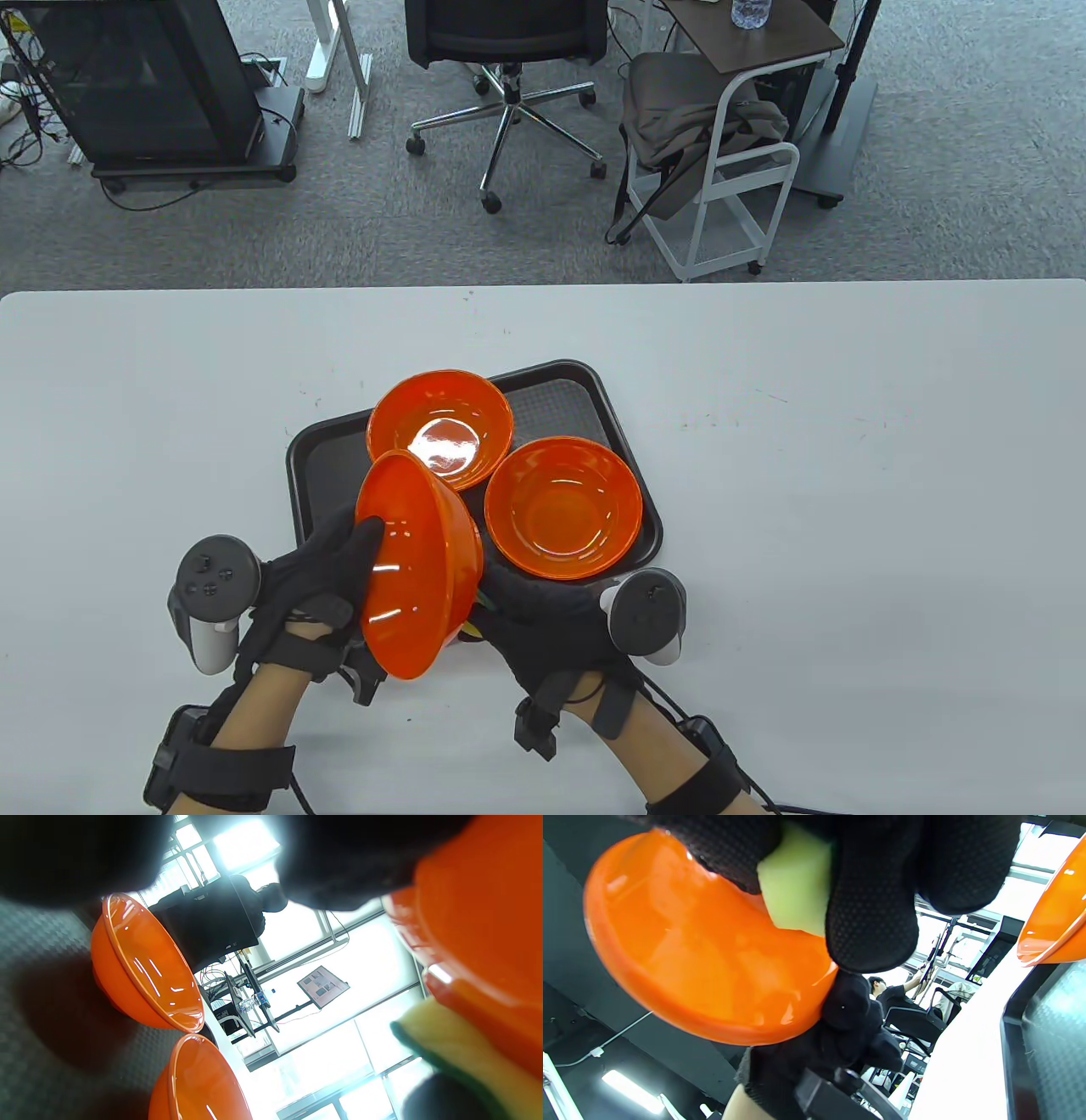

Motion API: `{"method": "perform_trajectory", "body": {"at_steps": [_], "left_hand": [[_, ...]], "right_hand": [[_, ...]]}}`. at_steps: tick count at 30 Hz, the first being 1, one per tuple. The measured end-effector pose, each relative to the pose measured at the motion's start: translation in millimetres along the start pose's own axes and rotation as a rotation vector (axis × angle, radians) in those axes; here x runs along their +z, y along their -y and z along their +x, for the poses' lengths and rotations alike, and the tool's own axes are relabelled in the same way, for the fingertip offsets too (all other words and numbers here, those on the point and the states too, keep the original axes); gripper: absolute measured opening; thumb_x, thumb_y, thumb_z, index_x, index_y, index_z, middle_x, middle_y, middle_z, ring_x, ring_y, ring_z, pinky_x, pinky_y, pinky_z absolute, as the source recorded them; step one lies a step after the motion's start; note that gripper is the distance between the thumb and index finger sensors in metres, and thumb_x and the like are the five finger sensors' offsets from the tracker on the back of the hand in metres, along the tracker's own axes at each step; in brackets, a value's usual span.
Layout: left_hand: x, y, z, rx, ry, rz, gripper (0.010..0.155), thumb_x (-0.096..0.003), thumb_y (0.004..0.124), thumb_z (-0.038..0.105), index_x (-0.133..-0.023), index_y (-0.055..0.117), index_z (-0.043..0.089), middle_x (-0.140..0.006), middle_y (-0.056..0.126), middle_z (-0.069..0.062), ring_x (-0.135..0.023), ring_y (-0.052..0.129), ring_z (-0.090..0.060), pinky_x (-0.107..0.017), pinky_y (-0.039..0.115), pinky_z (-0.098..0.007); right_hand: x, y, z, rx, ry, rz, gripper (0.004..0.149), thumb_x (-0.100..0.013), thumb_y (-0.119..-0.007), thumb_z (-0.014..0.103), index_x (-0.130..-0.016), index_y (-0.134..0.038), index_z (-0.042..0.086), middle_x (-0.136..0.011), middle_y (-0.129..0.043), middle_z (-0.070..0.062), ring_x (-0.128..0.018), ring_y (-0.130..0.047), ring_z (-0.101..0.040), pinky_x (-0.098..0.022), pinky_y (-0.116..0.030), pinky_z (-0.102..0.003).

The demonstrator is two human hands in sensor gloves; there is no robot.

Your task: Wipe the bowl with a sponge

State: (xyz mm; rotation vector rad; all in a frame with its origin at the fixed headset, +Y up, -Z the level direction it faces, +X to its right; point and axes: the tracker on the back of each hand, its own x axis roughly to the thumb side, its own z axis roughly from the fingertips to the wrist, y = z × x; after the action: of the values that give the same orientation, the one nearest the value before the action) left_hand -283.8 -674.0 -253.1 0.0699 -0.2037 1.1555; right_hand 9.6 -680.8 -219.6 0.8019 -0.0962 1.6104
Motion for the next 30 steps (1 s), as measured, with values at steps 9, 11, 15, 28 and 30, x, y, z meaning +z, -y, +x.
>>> {"method": "perform_trajectory", "body": {"at_steps": [9, 11, 15, 28, 30], "left_hand": [[-2, 2, -4, 0.009, -0.030, -0.042, 0.056, -0.0514, 0.072, 0.057, -0.084, 0.080, 0.012, -0.026, 0.099, 0.008, 0.011, 0.089, -0.002, -0.005, 0.093, -0.029], [-3, 6, -3, 0.025, -0.013, -0.069, 0.056, -0.0514, 0.071, 0.057, -0.084, 0.079, 0.012, -0.026, 0.099, 0.008, 0.011, 0.089, -0.002, -0.005, 0.093, -0.029], [-2, 13, 2, 0.045, 0.021, -0.106, 0.055, -0.0517, 0.072, 0.056, -0.084, 0.079, 0.012, -0.026, 0.099, 0.008, 0.011, 0.089, -0.002, -0.005, 0.093, -0.029], [-1, 11, 4, 0.108, 0.103, -0.059, 0.053, -0.0517, 0.073, 0.055, -0.083, 0.080, 0.013, -0.026, 0.099, 0.008, 0.010, 0.090, -0.003, -0.006, 0.093, -0.030], [-1, 6, 5, 0.089, 0.097, -0.033, 0.053, -0.0516, 0.074, 0.055, -0.082, 0.081, 0.013, -0.026, 0.099, 0.008, 0.010, 0.090, -0.004, -0.006, 0.093, -0.030]], "right_hand": [[2, 10, 8, -0.082, 0.059, -0.113, 0.049, -0.054, -0.079, 0.032, -0.093, -0.063, 0.006, -0.080, -0.090, -0.026, -0.050, -0.105, -0.029, -0.044, -0.081, -0.054], [2, 13, 7, -0.085, 0.061, -0.132, 0.049, -0.054, -0.079, 0.032, -0.094, -0.063, 0.007, -0.081, -0.089, -0.025, -0.050, -0.105, -0.029, -0.044, -0.081, -0.054], [3, 14, 7, -0.080, 0.053, -0.147, 0.049, -0.055, -0.079, 0.031, -0.094, -0.063, 0.007, -0.082, -0.089, -0.025, -0.050, -0.105, -0.029, -0.044, -0.081, -0.055], [1, 10, 1, -0.105, -0.013, -0.062, 0.050, -0.055, -0.078, 0.031, -0.093, -0.062, 0.004, -0.080, -0.089, -0.026, -0.050, -0.105, -0.030, -0.044, -0.081, -0.055], [1, 9, -2, -0.107, -0.029, -0.048, 0.050, -0.055, -0.078, 0.031, -0.093, -0.062, 0.003, -0.080, -0.089, -0.026, -0.049, -0.105, -0.030, -0.044, -0.081, -0.055]]}}
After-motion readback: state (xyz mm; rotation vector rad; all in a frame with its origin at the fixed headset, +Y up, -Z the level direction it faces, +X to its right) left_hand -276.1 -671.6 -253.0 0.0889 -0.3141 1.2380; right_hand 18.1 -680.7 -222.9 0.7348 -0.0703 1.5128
